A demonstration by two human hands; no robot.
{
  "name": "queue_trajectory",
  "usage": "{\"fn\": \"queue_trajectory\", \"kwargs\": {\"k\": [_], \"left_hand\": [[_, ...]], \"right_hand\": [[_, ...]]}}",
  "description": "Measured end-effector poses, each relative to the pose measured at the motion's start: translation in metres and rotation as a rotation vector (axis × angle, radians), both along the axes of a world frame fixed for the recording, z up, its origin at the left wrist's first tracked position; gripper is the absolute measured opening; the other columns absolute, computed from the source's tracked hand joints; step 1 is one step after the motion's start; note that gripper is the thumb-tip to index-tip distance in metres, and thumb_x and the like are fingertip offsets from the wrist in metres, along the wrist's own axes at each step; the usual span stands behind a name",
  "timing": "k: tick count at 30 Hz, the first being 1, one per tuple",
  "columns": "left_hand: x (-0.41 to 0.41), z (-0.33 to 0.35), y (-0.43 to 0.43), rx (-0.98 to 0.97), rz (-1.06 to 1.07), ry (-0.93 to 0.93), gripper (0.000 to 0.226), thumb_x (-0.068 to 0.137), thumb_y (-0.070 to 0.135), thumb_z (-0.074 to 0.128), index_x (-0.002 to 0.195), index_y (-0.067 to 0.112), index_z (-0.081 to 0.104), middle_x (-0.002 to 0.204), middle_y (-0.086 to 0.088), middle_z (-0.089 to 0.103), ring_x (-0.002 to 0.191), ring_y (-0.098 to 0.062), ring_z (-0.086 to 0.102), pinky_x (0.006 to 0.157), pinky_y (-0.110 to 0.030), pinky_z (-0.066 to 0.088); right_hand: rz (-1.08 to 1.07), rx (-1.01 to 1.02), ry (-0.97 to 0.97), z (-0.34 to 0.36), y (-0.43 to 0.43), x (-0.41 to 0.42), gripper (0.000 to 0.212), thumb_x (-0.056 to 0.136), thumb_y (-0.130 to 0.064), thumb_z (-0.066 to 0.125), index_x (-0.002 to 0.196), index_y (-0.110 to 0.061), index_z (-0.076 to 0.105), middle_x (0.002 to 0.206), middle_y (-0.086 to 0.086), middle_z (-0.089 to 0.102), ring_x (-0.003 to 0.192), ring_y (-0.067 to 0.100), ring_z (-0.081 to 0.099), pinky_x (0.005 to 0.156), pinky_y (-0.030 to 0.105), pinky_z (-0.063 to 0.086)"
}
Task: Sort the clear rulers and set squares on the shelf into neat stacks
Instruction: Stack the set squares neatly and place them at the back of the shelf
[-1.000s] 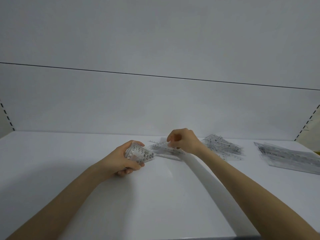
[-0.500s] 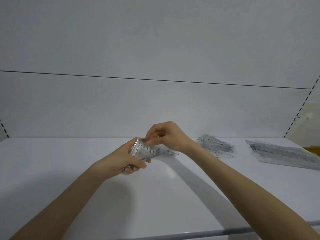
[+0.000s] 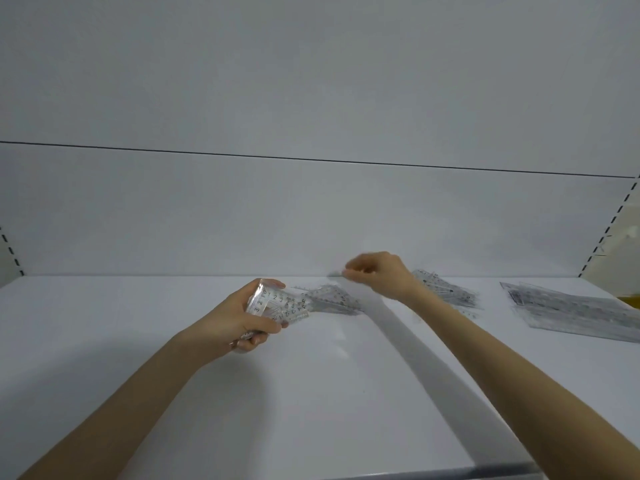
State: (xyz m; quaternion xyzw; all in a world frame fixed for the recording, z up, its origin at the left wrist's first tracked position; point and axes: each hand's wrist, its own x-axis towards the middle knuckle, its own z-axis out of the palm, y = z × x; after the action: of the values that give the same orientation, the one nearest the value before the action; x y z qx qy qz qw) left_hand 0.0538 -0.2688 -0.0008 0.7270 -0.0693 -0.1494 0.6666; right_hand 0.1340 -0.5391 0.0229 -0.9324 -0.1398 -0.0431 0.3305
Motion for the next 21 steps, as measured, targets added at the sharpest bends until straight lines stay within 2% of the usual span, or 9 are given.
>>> {"fn": "queue_trajectory", "kwargs": {"k": [2,4,6,8,10,13,16,18,21], "left_hand": [[0.001,-0.002,0.004,-0.001,0.006,0.004,0.057,0.076,-0.013,0.063,0.117,0.025,0.053,0.065,-0.009,0.064,0.043,-0.017,0.036,0.041,-0.019,0.02],[0.001,-0.002,0.005,0.003,0.011,0.01,0.058,0.073,-0.012,0.064,0.117,0.025,0.053,0.067,-0.009,0.065,0.045,-0.018,0.037,0.041,-0.019,0.022],[0.003,-0.001,0.005,0.004,0.028,0.018,0.06,0.065,-0.005,0.064,0.116,0.025,0.054,0.07,-0.01,0.066,0.044,-0.018,0.037,0.041,-0.018,0.023],[0.003,0.001,0.004,-0.007,0.046,0.029,0.062,0.06,-0.003,0.06,0.115,0.025,0.055,0.076,-0.017,0.068,0.042,-0.018,0.037,0.041,-0.019,0.023],[0.003,0.002,0.004,-0.016,0.046,0.037,0.062,0.059,-0.002,0.057,0.114,0.026,0.055,0.082,-0.023,0.068,0.043,-0.019,0.038,0.041,-0.019,0.023],[0.003,0.0,0.002,-0.025,0.039,0.04,0.06,0.065,-0.007,0.055,0.115,0.025,0.055,0.073,-0.019,0.067,0.044,-0.02,0.039,0.041,-0.02,0.023],[0.004,-0.002,0.001,-0.033,0.051,0.042,0.059,0.071,-0.012,0.051,0.116,0.024,0.055,0.078,-0.026,0.066,0.045,-0.021,0.04,0.042,-0.02,0.023],[0.006,-0.004,0.0,-0.04,0.047,0.051,0.058,0.078,-0.017,0.045,0.117,0.025,0.055,0.09,-0.028,0.067,0.046,-0.022,0.041,0.043,-0.022,0.022],[0.009,-0.007,-0.001,-0.074,0.038,0.066,0.058,0.081,-0.019,0.042,0.118,0.024,0.054,0.094,-0.028,0.067,0.049,-0.022,0.041,0.041,-0.02,0.024]], "right_hand": [[0.006,-0.208,0.13,-0.019,-0.008,0.002,0.055,0.082,-0.053,0.067,0.123,-0.018,0.063,0.114,-0.003,0.067,0.094,0.008,0.059,0.083,0.019,0.042],[-0.012,-0.23,0.142,-0.031,-0.005,0.001,0.056,0.079,-0.05,0.071,0.122,-0.016,0.065,0.112,-0.001,0.067,0.096,0.011,0.059,0.084,0.02,0.044],[-0.034,-0.179,0.108,-0.036,-0.001,0.002,0.039,0.076,-0.039,0.075,0.102,-0.009,0.072,0.093,0.005,0.07,0.082,0.013,0.058,0.073,0.025,0.044],[-0.052,-0.127,0.108,-0.036,0.0,0.003,0.032,0.072,-0.03,0.076,0.084,-0.002,0.07,0.071,0.007,0.06,0.069,0.013,0.048,0.062,0.024,0.035],[-0.077,-0.053,0.138,-0.033,-0.002,0.002,0.022,0.071,-0.024,0.08,0.084,-0.009,0.072,0.072,-0.002,0.062,0.07,0.01,0.054,0.065,0.019,0.038],[-0.107,0.007,0.134,-0.032,-0.007,0.001,0.023,0.073,-0.02,0.083,0.093,-0.014,0.074,0.082,-0.004,0.067,0.079,0.008,0.06,0.074,0.016,0.042],[-0.148,0.095,0.095,-0.033,-0.016,0.0,0.004,0.079,-0.012,0.075,0.081,-0.015,0.073,0.075,-0.006,0.067,0.077,0.009,0.059,0.064,0.013,0.043],[-0.158,0.219,0.133,-0.032,-0.023,-0.002,0.009,0.081,-0.007,0.072,0.076,-0.014,0.072,0.072,-0.004,0.068,0.071,0.009,0.059,0.06,0.015,0.046],[-0.116,0.376,0.154,-0.022,-0.034,-0.011,0.011,0.083,-0.008,0.072,0.074,-0.014,0.072,0.07,0.0,0.07,0.064,0.008,0.061,0.062,0.021,0.045]]}}
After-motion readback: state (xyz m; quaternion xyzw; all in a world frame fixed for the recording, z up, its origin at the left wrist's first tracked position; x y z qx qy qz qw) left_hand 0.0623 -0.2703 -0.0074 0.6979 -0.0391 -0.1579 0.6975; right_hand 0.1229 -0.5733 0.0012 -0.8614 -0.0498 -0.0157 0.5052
